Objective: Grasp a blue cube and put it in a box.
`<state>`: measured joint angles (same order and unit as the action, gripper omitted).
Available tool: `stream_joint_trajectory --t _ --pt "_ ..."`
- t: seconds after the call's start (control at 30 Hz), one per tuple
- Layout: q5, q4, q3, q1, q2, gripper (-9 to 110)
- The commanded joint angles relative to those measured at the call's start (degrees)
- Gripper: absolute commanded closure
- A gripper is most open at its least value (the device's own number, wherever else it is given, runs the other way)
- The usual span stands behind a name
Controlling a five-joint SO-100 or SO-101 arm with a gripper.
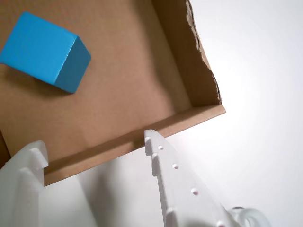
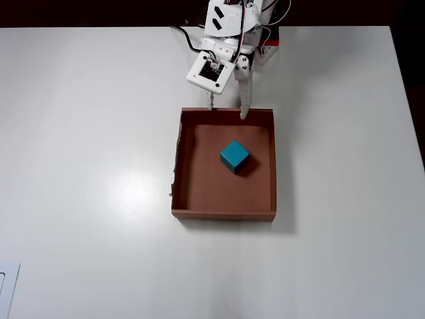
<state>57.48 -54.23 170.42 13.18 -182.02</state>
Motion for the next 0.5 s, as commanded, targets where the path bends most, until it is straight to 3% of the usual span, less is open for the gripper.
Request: stream_joint_trajectory --t 0.0,0.47 --pt "-0.2 -0.3 -0.3 -0.8 -0.4 76" --pt "-0.3 -7.6 -0.2 -3.7 -0.4 78"
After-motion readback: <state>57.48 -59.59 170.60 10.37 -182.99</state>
